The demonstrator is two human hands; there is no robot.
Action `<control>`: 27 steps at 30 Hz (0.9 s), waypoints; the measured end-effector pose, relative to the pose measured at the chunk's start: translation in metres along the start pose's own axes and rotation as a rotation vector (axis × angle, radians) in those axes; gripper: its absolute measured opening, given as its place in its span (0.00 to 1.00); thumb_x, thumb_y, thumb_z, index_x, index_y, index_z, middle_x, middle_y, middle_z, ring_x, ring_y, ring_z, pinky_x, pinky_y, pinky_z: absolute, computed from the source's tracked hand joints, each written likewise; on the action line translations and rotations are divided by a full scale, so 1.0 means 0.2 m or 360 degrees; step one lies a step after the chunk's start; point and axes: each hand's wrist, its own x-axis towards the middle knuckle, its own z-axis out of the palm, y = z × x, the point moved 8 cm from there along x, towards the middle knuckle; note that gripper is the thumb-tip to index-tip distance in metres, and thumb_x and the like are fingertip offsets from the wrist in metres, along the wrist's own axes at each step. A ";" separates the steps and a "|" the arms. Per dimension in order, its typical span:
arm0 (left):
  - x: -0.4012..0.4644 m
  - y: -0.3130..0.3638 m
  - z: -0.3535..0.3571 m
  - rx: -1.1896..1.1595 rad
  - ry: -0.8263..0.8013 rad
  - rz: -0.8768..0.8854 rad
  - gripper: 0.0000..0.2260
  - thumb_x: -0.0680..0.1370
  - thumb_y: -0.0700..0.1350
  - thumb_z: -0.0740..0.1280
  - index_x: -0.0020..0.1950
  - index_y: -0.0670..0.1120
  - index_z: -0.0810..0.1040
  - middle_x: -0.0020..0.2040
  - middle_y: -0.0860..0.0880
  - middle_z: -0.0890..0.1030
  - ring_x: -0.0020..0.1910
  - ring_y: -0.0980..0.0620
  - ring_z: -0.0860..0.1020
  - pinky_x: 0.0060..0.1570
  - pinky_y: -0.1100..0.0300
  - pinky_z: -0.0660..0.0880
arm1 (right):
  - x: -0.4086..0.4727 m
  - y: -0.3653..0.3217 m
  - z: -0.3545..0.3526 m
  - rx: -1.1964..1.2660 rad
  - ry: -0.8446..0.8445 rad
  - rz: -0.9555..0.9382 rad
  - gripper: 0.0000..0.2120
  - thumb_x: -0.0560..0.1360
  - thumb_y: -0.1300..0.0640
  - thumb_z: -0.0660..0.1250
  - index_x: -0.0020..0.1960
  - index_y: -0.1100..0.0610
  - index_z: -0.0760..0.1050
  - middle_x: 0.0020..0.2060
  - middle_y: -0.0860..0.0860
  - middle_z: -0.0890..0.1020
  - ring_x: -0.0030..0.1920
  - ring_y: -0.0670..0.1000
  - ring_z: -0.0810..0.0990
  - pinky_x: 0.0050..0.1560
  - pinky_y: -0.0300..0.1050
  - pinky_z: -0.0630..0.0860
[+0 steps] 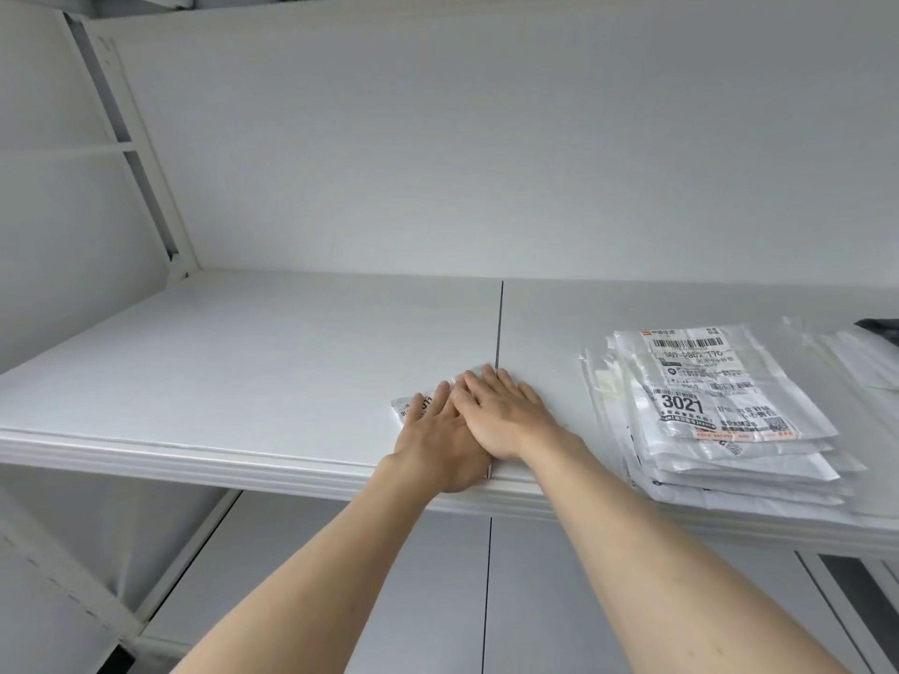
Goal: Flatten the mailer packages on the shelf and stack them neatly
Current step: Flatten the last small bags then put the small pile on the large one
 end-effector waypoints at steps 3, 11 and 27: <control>-0.01 0.00 0.00 -0.0023 -0.0007 -0.0009 0.34 0.80 0.52 0.54 0.79 0.55 0.36 0.80 0.51 0.39 0.79 0.45 0.39 0.76 0.42 0.42 | 0.00 0.00 0.00 -0.0006 -0.0003 0.0000 0.27 0.82 0.42 0.42 0.80 0.46 0.49 0.80 0.49 0.46 0.79 0.47 0.42 0.76 0.49 0.39; -0.01 -0.01 0.00 -0.0030 0.0015 -0.0029 0.31 0.81 0.52 0.51 0.79 0.56 0.36 0.80 0.51 0.38 0.79 0.44 0.39 0.75 0.40 0.43 | 0.01 0.00 0.01 0.0010 -0.0012 -0.0006 0.27 0.82 0.42 0.43 0.79 0.46 0.50 0.80 0.49 0.46 0.79 0.47 0.42 0.76 0.48 0.39; -0.03 -0.10 -0.15 -0.0423 -0.0090 -0.0599 0.40 0.72 0.67 0.65 0.78 0.56 0.51 0.75 0.48 0.60 0.74 0.46 0.57 0.68 0.46 0.57 | -0.46 0.10 -0.79 -0.0025 0.0656 0.0087 0.24 0.77 0.52 0.63 0.72 0.54 0.68 0.69 0.53 0.73 0.70 0.56 0.66 0.67 0.50 0.67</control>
